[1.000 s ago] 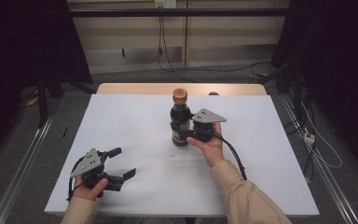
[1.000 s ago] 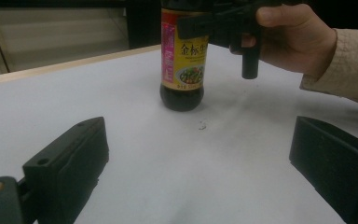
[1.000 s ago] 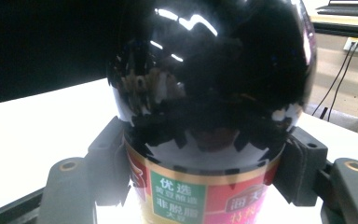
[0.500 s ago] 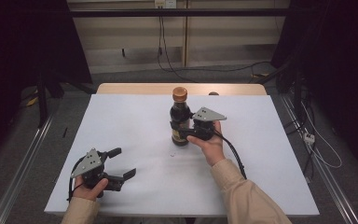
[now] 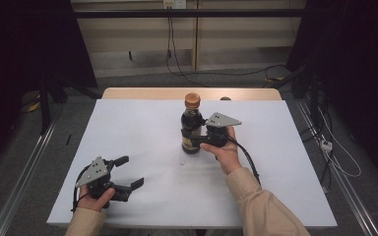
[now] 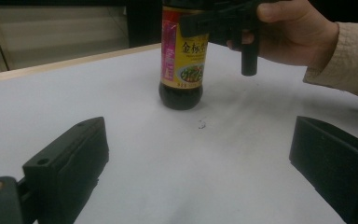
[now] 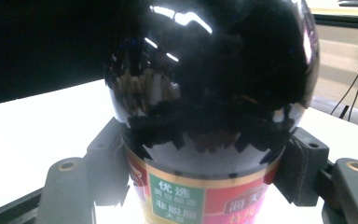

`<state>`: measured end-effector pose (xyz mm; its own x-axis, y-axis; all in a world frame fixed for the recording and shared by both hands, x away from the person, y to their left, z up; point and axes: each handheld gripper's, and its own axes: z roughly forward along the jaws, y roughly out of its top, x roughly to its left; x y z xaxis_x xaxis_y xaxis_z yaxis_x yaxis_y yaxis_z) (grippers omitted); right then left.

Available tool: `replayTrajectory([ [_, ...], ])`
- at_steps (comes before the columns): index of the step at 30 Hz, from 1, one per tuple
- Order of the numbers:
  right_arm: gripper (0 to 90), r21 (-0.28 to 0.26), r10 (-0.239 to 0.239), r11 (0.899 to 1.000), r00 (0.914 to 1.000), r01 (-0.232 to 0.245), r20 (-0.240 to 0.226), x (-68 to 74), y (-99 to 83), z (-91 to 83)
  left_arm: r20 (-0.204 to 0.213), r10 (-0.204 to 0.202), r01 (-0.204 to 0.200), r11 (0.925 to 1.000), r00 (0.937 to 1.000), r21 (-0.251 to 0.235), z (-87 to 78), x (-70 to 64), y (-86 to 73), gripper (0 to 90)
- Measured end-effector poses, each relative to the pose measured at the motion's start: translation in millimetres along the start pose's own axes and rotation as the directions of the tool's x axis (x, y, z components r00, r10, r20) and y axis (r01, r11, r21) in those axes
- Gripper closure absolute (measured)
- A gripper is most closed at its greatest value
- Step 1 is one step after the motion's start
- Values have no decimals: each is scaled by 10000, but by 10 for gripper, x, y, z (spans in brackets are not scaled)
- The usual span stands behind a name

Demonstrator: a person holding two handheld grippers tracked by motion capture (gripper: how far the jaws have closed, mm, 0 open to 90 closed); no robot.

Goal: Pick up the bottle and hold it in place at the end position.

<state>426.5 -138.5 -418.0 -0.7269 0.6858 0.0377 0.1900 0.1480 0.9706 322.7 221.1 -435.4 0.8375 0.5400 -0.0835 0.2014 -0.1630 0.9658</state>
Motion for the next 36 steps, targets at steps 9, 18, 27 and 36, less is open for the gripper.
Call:
replayTrajectory([
  [9,284,98,491,9987,9986,-493,214,29,-5,-10,-21,43,-43,10000,10000,59,6,-2,-1,43],
  [18,257,221,342,9991,9955,-362,886,103,15,-29,-53,-4,4,10000,10000,76,21,-5,-3,40],
  [27,307,14,228,9997,9941,-231,1059,139,-10,-16,35,-25,25,9998,10000,171,21,-3,-7,40],
  [36,310,-67,143,9999,9960,-138,881,109,-23,-18,-29,-160,161,9997,9999,183,25,1,-13,40],
])
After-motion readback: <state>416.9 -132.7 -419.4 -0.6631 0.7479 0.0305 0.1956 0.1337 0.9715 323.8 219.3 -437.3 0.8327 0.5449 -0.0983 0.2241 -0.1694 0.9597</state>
